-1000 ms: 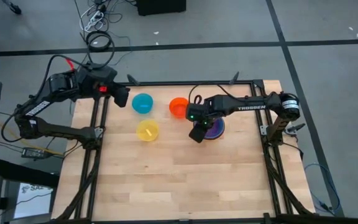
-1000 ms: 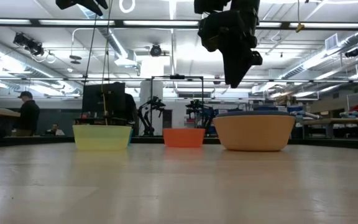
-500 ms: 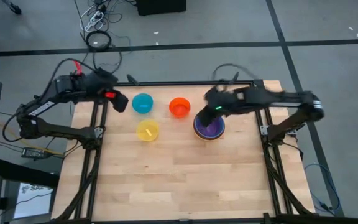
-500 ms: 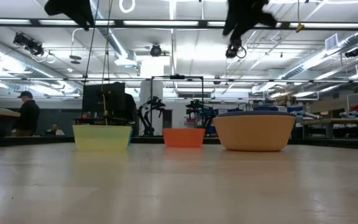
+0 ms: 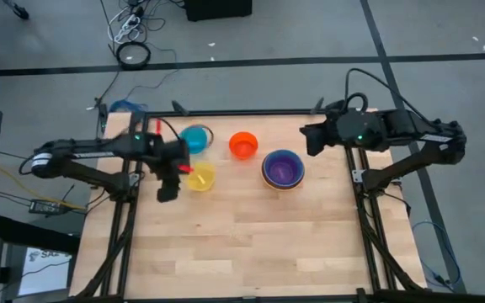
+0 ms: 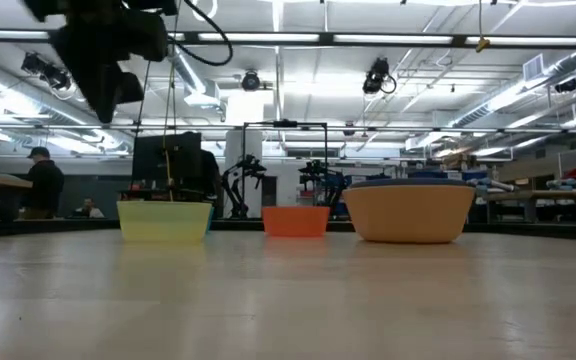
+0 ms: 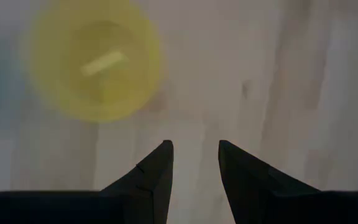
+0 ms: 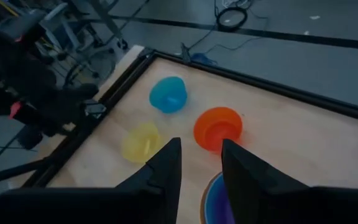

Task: Nest bowls inside each other
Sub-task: Stack the yellow bowl on the top of the purple bowl

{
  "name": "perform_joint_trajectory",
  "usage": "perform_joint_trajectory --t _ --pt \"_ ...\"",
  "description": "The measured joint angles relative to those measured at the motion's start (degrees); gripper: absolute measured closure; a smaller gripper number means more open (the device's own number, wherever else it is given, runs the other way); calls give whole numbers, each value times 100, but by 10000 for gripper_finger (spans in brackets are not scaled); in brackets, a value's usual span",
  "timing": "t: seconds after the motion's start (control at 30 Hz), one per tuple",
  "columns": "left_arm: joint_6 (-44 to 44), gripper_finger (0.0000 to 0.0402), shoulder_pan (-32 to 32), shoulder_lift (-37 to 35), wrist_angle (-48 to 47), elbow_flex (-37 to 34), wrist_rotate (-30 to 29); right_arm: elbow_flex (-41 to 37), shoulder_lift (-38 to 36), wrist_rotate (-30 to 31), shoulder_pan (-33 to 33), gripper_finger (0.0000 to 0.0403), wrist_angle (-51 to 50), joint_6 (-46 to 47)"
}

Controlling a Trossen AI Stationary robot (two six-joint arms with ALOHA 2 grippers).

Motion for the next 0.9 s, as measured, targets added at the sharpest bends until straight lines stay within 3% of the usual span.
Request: perform_joint_trajectory --t 0.3,0.4,0.6,0.9 --pt "1577 265 -745 981 964 -20 -1193 0 602 -285 -15 301 4 -2" --pt "1577 265 -760 1408 1243 -20 -1352 0 839 -536 -15 300 7 -2" --pt "1252 265 -762 2187 1367 -20 -1126 0 1176 -983 -15 301 11 17" --pt "633 265 -729 3034 1600 -16 -1540 -2 1254 -1157 -15 302 40 121"
